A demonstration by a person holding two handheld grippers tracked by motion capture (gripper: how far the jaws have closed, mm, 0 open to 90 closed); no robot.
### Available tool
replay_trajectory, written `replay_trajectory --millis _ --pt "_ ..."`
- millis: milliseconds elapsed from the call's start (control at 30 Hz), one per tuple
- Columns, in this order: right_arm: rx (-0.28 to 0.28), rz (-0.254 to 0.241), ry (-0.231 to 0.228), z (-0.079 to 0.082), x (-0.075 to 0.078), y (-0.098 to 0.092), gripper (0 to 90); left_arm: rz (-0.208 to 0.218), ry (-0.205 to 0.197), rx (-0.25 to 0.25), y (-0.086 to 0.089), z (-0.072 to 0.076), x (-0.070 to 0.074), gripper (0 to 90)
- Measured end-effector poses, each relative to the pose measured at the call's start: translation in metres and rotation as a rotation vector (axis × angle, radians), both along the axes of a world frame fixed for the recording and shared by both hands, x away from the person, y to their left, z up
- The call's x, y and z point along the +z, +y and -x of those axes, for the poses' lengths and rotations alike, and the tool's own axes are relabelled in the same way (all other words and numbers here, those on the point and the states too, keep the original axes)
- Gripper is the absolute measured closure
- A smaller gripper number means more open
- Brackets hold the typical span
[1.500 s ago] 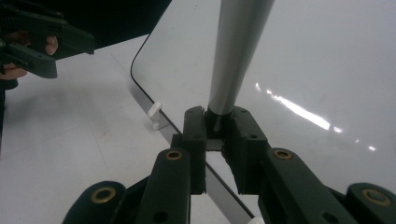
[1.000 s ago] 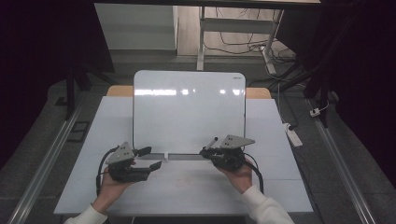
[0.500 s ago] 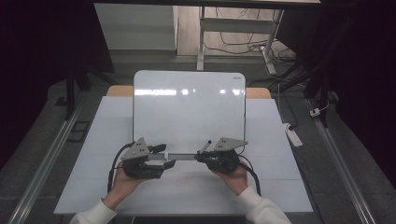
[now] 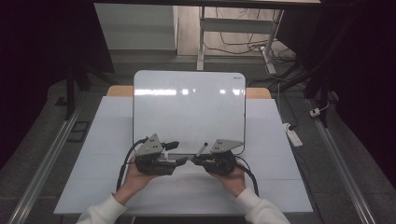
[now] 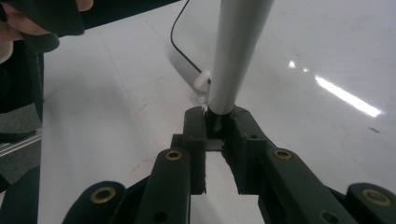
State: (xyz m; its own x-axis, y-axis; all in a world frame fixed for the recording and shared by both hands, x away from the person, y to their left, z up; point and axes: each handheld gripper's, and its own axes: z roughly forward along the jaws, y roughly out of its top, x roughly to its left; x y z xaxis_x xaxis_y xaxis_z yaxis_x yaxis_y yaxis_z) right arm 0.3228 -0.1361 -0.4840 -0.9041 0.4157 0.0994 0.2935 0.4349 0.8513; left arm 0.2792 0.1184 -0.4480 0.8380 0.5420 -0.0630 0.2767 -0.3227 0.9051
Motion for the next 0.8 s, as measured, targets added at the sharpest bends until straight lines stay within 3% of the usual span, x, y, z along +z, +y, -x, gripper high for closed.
replay_trajectory --millis 500,700,800 --pt "0.040 0.009 0.033 0.002 -0.004 0.010 77.4 -0.042 -0.005 -0.060 -0.025 -0.009 -0.005 48.7" --pt "0.061 0.018 0.041 0.004 -0.005 0.014 77.4 -0.052 -0.014 -0.069 -0.029 -0.012 -0.006 58.1" --pt "0.069 0.020 0.045 0.005 -0.006 0.016 77.4 -0.056 -0.023 -0.074 -0.030 -0.012 -0.006 68.1"
